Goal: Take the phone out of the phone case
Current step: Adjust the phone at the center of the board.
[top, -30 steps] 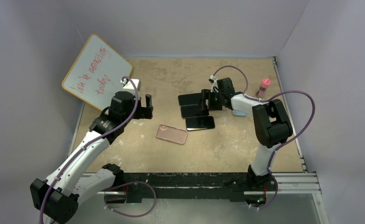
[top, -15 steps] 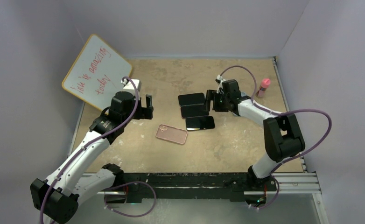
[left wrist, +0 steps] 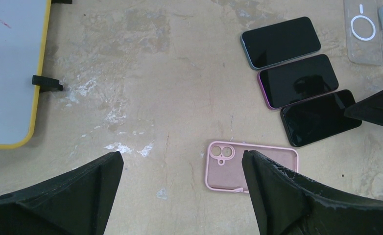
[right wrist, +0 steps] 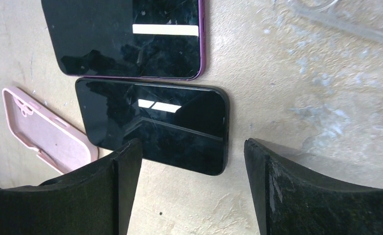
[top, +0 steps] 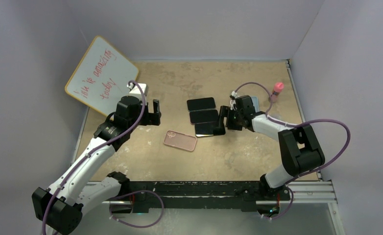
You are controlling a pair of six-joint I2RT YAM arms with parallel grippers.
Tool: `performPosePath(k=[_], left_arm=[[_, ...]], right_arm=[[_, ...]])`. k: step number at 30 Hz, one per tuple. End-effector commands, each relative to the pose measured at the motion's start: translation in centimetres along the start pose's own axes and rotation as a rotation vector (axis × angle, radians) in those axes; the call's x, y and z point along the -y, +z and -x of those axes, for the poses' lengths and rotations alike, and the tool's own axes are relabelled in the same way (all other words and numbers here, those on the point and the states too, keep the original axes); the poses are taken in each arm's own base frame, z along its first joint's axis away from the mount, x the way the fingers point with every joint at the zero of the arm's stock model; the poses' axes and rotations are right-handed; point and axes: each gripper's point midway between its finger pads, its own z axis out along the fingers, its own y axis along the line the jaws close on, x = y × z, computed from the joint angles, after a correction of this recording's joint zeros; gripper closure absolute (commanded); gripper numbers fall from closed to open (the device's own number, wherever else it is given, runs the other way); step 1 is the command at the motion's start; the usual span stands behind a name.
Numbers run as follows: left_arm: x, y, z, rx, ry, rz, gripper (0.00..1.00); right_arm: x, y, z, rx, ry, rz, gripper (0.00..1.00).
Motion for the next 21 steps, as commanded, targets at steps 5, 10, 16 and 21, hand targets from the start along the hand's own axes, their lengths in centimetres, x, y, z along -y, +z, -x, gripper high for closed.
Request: performPosePath(k=[5,10,16,21], left_arm=[[0.1,0.1,0.6,0.026,-0.025,-0.013,0.02],[0.1,0.2,0.5,0.023,-0.026,-0.015,0.02],[0.1,0.2,0.5,0.023,-0.028,-0.015,0.02],[0.0,0.2,0.6,0.025,-0.03,-0.013,0.02]], right_arm=[[-2.9,0.7,-1.1,-0.019,0.049,0.114,0.23],[-3.6,0.7,-0.7,-0.006,0.056,0.128,0.24],[-3.9,0.8,-0.4,-0.005,0.039,0.129,0.23],[-4.0,0.0,0.5,0.025,-0.01,0.109,0.23]])
